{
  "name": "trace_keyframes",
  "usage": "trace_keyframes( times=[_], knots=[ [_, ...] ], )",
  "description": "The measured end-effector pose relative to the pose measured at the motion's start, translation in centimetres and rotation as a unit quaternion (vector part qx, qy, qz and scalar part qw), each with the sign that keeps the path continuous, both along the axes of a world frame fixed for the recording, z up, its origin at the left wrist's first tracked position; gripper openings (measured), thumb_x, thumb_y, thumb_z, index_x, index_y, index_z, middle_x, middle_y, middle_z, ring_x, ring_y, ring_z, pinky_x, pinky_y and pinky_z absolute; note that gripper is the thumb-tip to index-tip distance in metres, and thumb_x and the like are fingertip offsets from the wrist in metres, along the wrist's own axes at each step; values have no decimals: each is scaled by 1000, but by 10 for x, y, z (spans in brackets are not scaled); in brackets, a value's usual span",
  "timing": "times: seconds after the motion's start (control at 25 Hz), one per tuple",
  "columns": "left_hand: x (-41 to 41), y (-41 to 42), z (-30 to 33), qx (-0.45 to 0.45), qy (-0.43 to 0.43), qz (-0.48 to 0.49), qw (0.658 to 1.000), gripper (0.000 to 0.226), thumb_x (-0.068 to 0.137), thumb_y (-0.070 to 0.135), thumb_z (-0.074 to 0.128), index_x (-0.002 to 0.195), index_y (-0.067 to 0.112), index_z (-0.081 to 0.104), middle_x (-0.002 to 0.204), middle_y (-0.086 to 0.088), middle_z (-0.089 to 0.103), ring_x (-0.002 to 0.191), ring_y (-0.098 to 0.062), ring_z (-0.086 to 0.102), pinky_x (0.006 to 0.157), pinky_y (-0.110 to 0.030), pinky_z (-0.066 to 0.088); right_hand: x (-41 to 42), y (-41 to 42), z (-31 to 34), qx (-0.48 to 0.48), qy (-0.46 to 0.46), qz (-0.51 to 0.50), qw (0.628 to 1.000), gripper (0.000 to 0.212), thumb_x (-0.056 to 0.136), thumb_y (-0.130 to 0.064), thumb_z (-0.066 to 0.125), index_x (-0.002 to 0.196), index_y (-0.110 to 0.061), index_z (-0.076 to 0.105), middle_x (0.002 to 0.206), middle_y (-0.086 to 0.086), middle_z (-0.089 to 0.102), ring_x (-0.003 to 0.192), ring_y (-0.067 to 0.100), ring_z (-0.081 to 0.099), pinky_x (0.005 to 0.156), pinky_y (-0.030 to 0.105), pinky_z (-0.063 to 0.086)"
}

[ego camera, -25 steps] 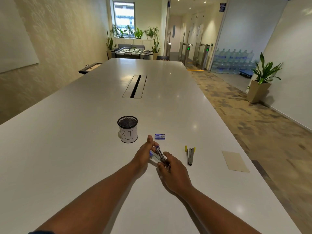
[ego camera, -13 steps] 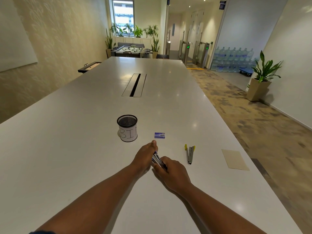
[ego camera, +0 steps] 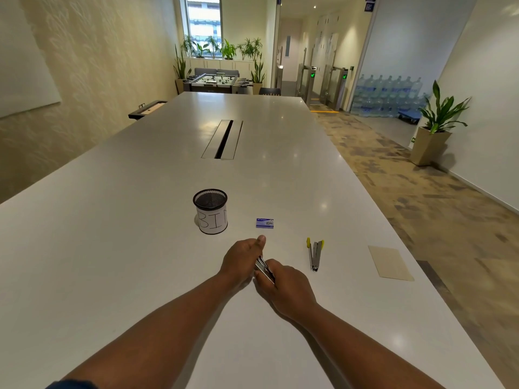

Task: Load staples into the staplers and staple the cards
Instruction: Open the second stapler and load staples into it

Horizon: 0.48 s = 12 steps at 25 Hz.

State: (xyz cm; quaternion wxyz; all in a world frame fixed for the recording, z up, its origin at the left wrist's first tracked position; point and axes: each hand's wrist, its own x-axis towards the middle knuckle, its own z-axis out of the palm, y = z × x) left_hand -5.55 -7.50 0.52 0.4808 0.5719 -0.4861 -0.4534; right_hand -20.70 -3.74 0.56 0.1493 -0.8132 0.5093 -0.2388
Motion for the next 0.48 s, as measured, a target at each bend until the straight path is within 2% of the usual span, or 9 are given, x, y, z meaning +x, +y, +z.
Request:
trace_keyframes(
  times=[0.04,0.12,0.36,0.48],
  knots=[
    [0,-2,-3,3,-15,7,1000,53,82,71,56,56,25,55,59,-1,53,64,-26,51,83,-55,54,0,0,1,-6,2,1,1000,41,99,-59,35,83,-24,48,60,-6,50,55,14,48,53,33,37],
    [0,-6,-7,4,-40,13,999,49,82,67,55,55,26,56,54,6,54,62,-23,54,91,-62,54,-1,1,2,-14,6,1,1000,39,100,-57,35,81,-25,45,58,-7,46,53,12,44,52,30,32],
    [4,-14,-13,-14,-93,6,996,45,85,63,49,57,29,59,54,7,59,61,-20,59,87,-61,55,1,2,4,-5,18,3,1000,37,103,-51,40,86,-20,51,64,-6,52,57,17,49,56,38,39],
    [2,-14,-15,-12,-73,7,997,45,83,64,50,57,28,58,55,7,57,61,-21,57,91,-62,54,1,2,4,-7,17,10,1000,37,104,-50,40,88,-19,52,67,-3,56,58,17,50,56,37,38]
  ],
)
